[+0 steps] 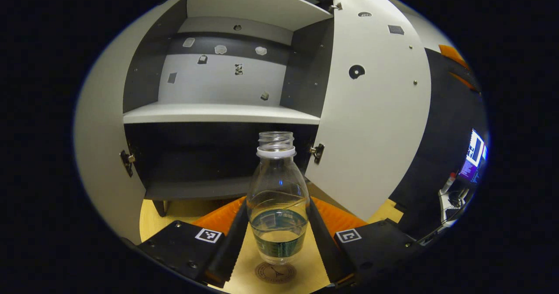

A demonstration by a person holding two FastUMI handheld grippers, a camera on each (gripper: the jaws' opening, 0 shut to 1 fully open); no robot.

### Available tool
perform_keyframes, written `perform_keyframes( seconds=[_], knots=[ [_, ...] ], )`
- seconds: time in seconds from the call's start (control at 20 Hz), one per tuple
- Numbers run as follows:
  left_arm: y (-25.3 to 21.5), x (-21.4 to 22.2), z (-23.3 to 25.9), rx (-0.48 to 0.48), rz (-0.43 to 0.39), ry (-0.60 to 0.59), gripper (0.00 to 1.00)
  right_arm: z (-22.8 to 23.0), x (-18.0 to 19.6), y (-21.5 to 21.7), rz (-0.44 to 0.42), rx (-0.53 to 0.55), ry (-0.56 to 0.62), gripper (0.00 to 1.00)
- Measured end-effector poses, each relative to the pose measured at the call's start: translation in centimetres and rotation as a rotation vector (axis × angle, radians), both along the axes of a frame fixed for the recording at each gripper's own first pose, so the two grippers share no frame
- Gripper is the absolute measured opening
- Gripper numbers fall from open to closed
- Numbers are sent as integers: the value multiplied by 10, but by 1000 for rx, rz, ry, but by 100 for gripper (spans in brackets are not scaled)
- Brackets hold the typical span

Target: Grasp the bottle in the cabinet with the left hand and place it on the coaster, then close the right door with the right hand and the left door with the left hand.

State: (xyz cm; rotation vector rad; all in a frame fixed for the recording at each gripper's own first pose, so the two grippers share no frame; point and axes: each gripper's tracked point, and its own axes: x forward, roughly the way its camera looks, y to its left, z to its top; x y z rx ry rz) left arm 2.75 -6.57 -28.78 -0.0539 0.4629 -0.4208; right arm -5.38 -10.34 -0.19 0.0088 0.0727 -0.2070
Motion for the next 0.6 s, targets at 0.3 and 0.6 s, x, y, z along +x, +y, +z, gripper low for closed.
perform_keyframes(
  seconds=[0.3,0.6],
  knots=[
    [1,-17,-34,8,-8,48,80,-1,-2,-4,-12,-15,12,98],
    [3,-34,-69,39,-15,71,80,-3,2,-10,-19,-13,19,97]
  ],
)
